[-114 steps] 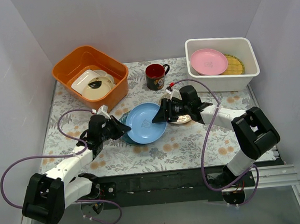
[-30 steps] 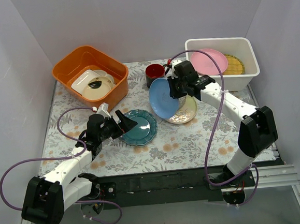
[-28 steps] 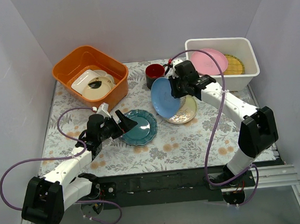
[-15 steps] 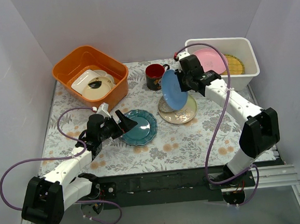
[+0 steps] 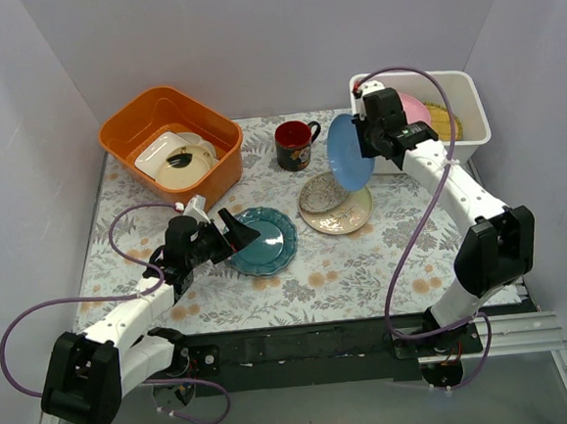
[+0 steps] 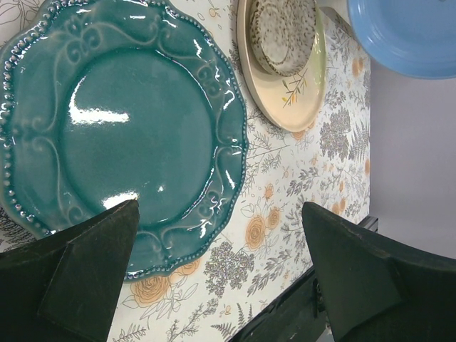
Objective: Place the plates into the plastic bin on the countertop
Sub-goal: Place the plate in the plastic bin.
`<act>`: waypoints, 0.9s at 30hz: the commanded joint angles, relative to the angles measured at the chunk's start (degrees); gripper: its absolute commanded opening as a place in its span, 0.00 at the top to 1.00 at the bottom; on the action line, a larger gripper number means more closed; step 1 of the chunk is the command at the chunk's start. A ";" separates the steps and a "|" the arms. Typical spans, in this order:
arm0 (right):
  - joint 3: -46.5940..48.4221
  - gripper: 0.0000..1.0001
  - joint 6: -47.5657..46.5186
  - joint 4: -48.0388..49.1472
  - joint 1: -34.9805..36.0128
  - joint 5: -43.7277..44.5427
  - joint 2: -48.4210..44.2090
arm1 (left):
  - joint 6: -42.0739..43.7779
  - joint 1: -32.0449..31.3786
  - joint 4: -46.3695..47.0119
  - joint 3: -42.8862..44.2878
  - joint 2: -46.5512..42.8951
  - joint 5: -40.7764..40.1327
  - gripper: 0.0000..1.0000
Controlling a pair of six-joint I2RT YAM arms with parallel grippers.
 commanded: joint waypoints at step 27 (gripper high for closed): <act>-4.59 0.99 22.43 25.43 -33.66 -54.83 0.30 | 1.59 -0.12 0.24 2.24 1.84 0.44 0.02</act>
